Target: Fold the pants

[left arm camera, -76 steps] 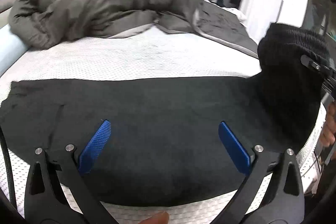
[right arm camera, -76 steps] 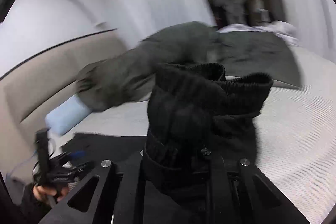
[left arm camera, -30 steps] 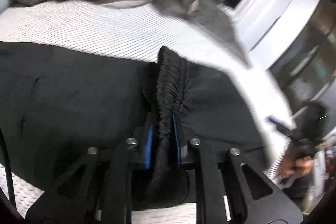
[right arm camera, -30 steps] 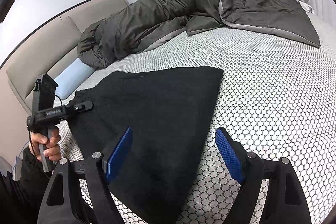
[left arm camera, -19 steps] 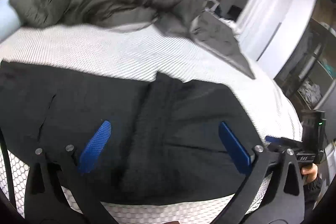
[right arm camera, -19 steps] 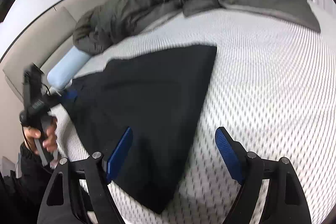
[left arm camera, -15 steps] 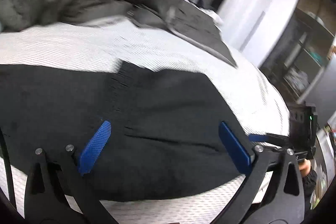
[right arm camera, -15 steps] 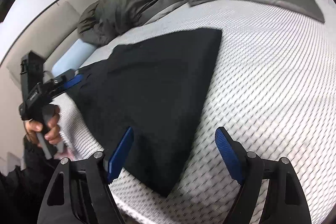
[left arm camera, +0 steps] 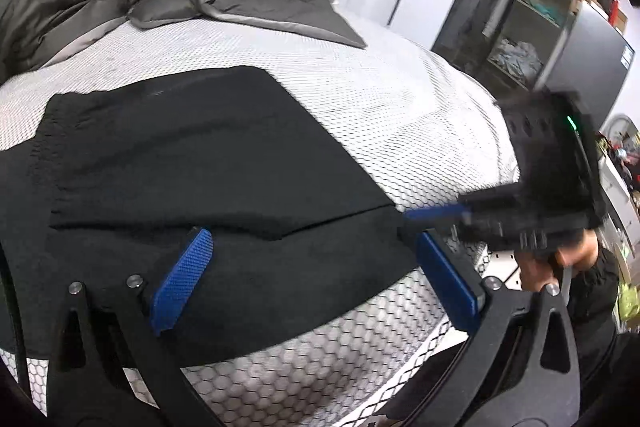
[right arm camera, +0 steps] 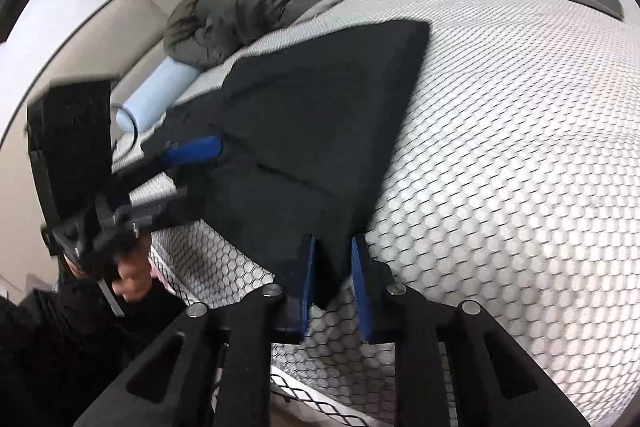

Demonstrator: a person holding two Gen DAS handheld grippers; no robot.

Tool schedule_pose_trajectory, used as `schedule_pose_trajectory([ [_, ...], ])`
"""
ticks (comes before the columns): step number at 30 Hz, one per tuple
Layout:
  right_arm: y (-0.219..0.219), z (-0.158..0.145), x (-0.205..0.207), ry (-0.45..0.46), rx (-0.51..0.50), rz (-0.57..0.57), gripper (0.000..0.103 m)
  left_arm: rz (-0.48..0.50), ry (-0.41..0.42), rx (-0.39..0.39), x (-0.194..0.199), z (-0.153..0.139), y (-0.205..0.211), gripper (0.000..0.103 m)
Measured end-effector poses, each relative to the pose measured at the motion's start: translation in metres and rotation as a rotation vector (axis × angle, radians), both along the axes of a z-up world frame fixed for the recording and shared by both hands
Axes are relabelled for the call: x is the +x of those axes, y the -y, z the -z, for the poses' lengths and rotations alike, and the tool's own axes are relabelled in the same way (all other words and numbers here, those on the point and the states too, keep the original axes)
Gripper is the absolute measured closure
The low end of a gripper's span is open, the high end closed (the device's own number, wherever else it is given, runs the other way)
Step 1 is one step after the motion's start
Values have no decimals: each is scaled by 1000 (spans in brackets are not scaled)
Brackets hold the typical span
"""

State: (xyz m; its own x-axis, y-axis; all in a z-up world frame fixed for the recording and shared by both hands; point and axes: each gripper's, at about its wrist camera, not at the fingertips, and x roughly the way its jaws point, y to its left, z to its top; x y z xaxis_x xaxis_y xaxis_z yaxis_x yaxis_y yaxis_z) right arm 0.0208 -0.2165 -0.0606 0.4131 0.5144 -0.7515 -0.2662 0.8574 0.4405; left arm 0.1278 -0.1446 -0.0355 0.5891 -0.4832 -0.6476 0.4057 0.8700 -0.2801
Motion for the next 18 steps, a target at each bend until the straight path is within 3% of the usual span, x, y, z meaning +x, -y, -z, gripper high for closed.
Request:
schedule_pose_trajectory([
  [1, 13, -1, 3, -6, 28, 55, 69, 9, 3, 6, -4, 0, 1, 1],
  [3, 31, 0, 7, -27, 81, 135, 64, 49, 18, 41, -11, 5, 18, 1],
  [5, 43, 0, 18, -52, 145, 185, 64, 80, 48, 119, -21, 11, 41, 6],
  [9, 45, 2, 34, -91, 179, 213, 64, 117, 152, 321, -35, 24, 89, 11],
  [12, 45, 2, 44, -111, 205, 203, 64, 137, 239, 453, -48, 35, 119, 22],
  [13, 44, 2, 47, -115, 215, 202, 63, 154, 275, 488, -53, 39, 127, 39],
  [14, 43, 4, 52, -125, 234, 194, 62, 169, 303, 512, -55, 40, 133, 68],
  [16, 38, 9, 63, -146, 250, 176, 56, 150, 343, 535, -57, 42, 143, 100],
  [18, 34, 16, 72, -171, 257, 167, 56, 135, 353, 515, -56, 46, 147, 101],
])
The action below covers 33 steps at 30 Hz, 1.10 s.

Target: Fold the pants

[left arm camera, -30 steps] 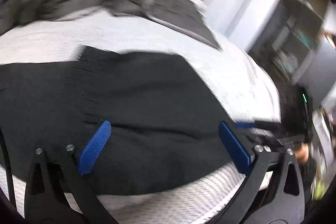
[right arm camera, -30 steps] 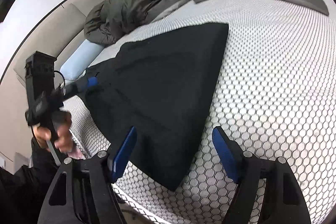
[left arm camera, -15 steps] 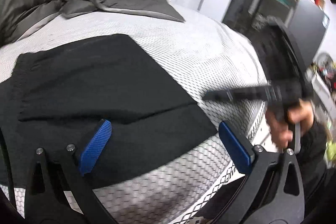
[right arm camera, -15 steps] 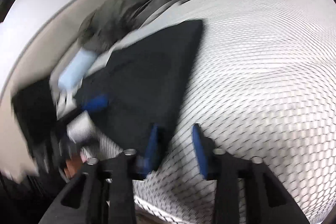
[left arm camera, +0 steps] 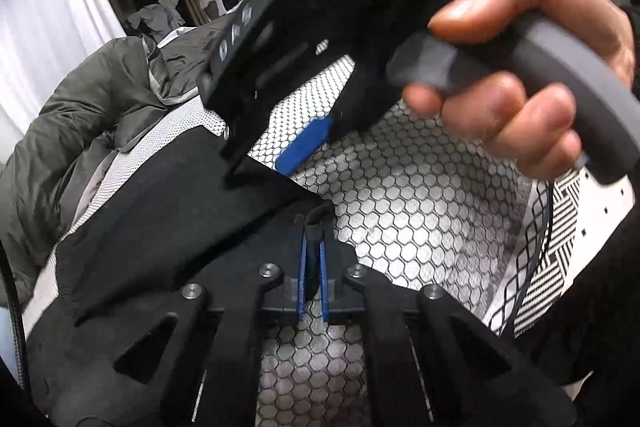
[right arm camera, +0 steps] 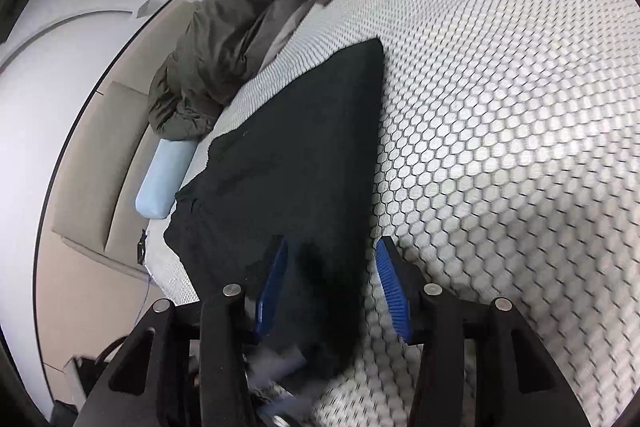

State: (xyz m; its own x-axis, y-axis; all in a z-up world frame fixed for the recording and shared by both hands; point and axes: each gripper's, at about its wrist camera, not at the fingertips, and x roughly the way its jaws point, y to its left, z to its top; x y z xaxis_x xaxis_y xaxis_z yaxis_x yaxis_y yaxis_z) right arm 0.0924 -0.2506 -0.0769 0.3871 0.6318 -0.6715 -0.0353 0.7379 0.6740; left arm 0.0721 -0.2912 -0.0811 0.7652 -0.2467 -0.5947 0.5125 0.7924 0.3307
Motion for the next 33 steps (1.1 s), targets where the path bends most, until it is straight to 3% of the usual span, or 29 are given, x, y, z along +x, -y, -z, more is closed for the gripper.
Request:
schedule_pose_trajectory([
  [2, -6, 9, 11, -29, 7, -2, 56, 8, 14, -2, -2, 2, 0, 101],
  [3, -9, 13, 15, -35, 0, -6, 61, 17, 21, -1, -6, 4, 0, 101],
  [4, -10, 14, 16, -27, -4, -17, 79, 24, 18, 3, -10, 6, 0, 102],
  [6, -13, 11, 21, 4, -10, -38, 94, 31, 16, 9, -13, 10, -1, 102],
  [7, -11, 11, 24, 29, -8, -36, 96, 31, 14, 15, -15, 12, -2, 102],
  [17, -12, 12, 59, 57, -25, 6, 94, -11, -23, -34, -3, 3, -21, 102],
  [20, -6, 6, 47, 56, -39, -2, 86, -15, -17, -47, -2, 0, -24, 102],
  [22, -5, 5, 34, 35, -20, -38, 63, -13, -6, -49, -8, -2, -25, 102],
  [24, -5, 12, 19, -6, 18, -66, 59, -11, -8, -62, -9, -5, -27, 102],
  [26, -7, 18, 7, -10, 22, -102, 68, 0, -10, -66, -11, -8, -28, 102],
  [28, -10, 20, 4, 14, 5, -127, 93, 14, -25, -66, -12, -9, -29, 102],
  [33, -3, 12, 14, 50, 60, -89, 97, 37, -18, -34, -18, -7, -28, 102],
])
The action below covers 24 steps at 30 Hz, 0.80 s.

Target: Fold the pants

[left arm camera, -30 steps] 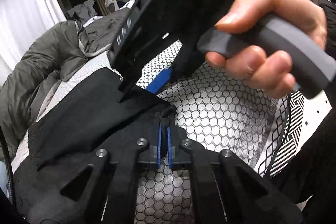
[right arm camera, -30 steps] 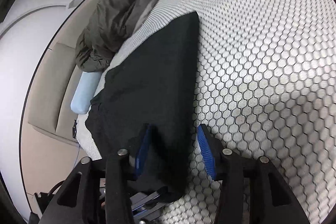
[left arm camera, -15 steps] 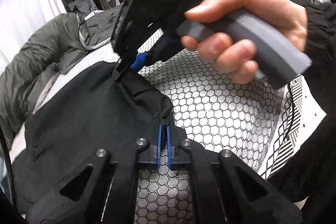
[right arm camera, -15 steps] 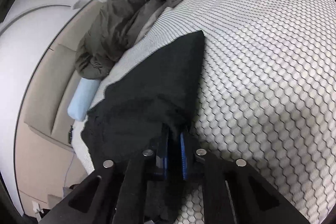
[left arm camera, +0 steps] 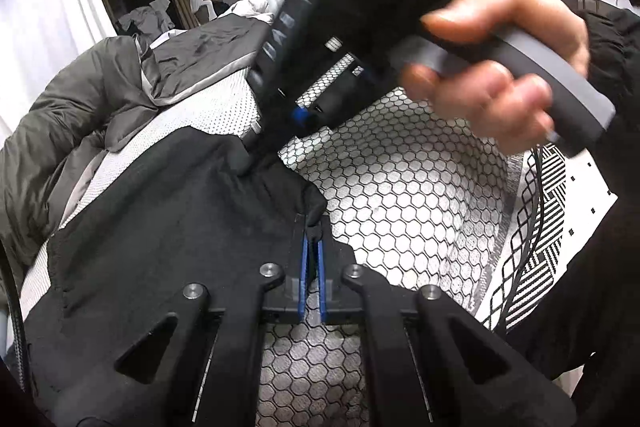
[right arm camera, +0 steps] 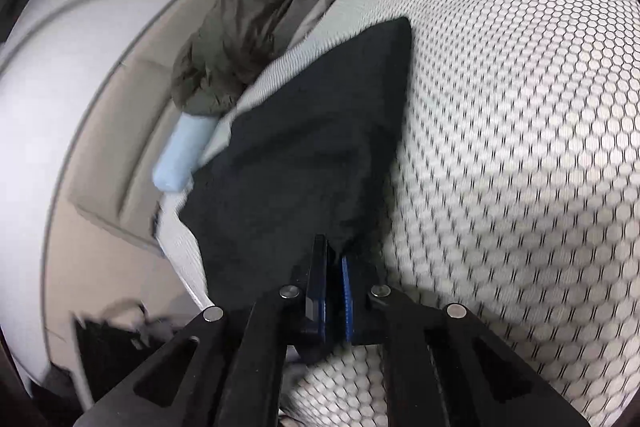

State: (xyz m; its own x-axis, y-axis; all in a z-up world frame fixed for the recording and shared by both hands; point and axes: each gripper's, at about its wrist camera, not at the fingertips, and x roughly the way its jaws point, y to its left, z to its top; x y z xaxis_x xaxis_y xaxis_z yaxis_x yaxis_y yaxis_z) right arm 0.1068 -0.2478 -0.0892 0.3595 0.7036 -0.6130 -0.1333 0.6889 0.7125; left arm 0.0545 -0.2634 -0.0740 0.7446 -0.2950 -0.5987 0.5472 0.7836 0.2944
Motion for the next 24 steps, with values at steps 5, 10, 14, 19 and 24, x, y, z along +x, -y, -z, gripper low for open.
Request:
schedule_pose_trajectory([
  [5, -5, 11, 14, -29, -8, 27, 97, -12, -24, -7, 2, 1, -5, 100],
  [10, 4, 7, 12, -62, 3, 61, 86, 3, -108, -145, 1, -9, -23, 67],
  [14, 6, 6, -8, -58, -6, 30, 68, -9, -141, -327, 2, -31, -57, 33],
  [19, -8, 9, -32, -43, -31, -60, 68, -135, -140, -447, 18, -51, -114, 28],
  [24, -22, -4, -51, 27, -53, -127, 92, -304, -94, -480, 37, -61, -169, 28],
])
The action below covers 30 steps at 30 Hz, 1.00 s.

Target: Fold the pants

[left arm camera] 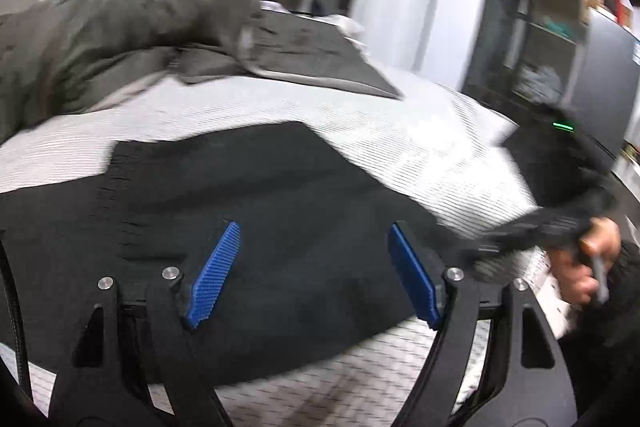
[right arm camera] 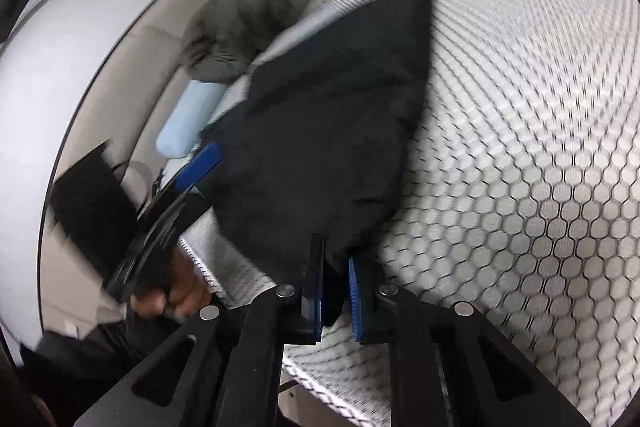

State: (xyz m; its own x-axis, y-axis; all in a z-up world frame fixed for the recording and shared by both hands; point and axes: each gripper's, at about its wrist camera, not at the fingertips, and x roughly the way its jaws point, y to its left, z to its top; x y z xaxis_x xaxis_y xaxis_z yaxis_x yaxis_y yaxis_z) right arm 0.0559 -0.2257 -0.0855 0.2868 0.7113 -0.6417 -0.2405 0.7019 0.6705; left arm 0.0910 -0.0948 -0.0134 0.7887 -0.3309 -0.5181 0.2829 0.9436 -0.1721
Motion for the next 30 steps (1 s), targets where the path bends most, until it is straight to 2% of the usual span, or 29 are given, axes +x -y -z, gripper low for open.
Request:
schedule_pose_trajectory([
  [2, -2, -8, -11, 54, -12, -14, 92, -52, -5, 0, 5, -2, -19, 28],
  [4, -2, 8, -18, -6, -58, -4, 91, -100, -27, 4, 11, 2, -35, 28],
  [6, -3, 13, -23, -20, -105, 0, 91, -120, -65, 1, 19, 8, -46, 28],
  [8, 4, -8, -31, 47, -121, 34, 77, -119, -101, 4, 27, 14, -51, 28],
  [10, 17, -28, -34, 140, -87, 115, 43, -111, -112, 24, 32, 22, -46, 28],
  [11, 19, -32, -30, 160, -67, 138, 42, -103, -112, 40, 34, 23, -45, 28],
  [14, 14, -31, 6, 123, -120, 198, 42, -67, -126, 70, 42, 32, -30, 28],
  [18, 10, -9, 63, 15, -80, 241, 42, -42, -169, 156, 47, 43, -14, 28],
  [19, 12, -4, 81, -21, -85, 254, 42, -33, -171, 163, 46, 45, -13, 28],
  [21, 7, 0, 102, -33, -96, 262, 42, -17, -176, 164, 45, 49, -14, 28],
  [23, 0, 4, 128, -24, -132, 255, 52, -3, -178, 156, 44, 52, -16, 28],
  [24, -2, 8, 138, -31, -143, 267, 66, 9, -184, 155, 44, 54, -17, 28],
  [25, -1, 17, 151, -56, -149, 277, 74, 15, -186, 156, 41, 56, -17, 28],
  [30, 12, 27, 182, -78, -76, 373, 75, 37, -189, 146, 38, 57, -21, 28],
])
